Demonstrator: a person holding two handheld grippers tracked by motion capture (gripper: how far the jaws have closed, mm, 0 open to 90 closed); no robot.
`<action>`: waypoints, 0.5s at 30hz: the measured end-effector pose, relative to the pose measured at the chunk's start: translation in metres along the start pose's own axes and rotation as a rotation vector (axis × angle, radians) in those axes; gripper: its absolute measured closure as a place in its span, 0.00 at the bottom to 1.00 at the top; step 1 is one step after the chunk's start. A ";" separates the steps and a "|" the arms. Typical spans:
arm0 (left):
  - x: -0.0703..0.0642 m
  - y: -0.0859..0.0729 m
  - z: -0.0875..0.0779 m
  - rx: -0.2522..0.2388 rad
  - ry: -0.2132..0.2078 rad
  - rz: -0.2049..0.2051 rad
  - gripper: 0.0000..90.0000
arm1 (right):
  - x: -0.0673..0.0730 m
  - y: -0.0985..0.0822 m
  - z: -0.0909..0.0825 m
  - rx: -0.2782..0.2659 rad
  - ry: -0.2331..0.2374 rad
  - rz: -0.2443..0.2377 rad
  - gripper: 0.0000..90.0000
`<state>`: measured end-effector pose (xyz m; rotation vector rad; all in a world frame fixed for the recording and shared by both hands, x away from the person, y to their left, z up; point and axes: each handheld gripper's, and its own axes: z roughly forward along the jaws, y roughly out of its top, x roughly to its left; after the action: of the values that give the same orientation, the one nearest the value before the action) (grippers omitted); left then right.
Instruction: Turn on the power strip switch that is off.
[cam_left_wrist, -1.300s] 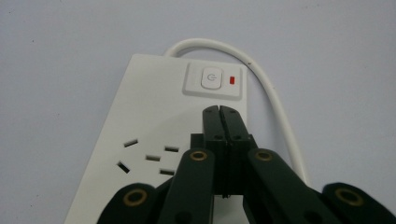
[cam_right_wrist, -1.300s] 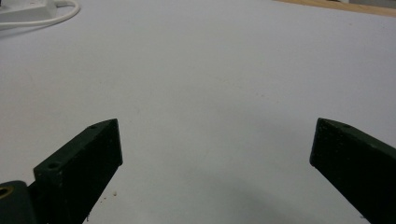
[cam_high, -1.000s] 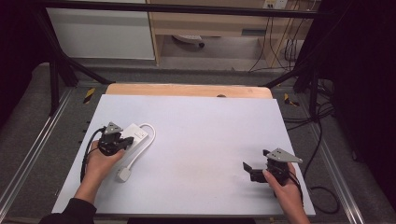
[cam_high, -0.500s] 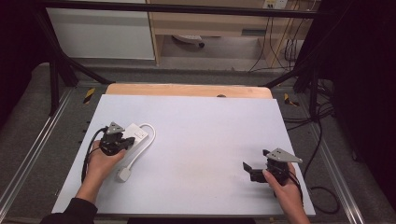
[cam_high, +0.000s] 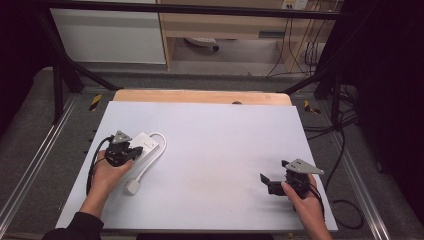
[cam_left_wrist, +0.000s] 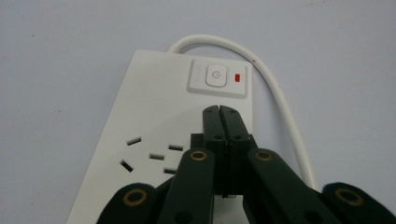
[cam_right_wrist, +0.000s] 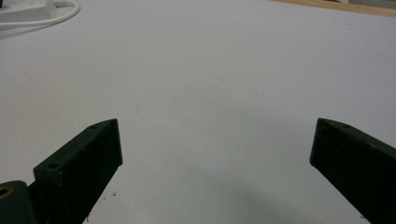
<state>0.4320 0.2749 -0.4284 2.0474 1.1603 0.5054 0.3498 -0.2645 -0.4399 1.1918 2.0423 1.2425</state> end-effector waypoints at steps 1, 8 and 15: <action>0.000 0.000 0.000 0.000 0.001 0.001 1.00 | 0.000 0.000 0.000 0.000 0.000 0.000 0.03; 0.000 0.000 0.000 -0.001 0.003 0.009 1.00 | 0.000 0.000 0.000 0.002 0.002 0.000 0.03; -0.001 0.000 0.000 -0.004 0.004 0.011 1.00 | 0.000 0.000 0.000 0.001 0.001 -0.001 0.03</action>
<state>0.4322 0.2741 -0.4285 2.0516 1.1500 0.5174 0.3499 -0.2641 -0.4401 1.1908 2.0439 1.2424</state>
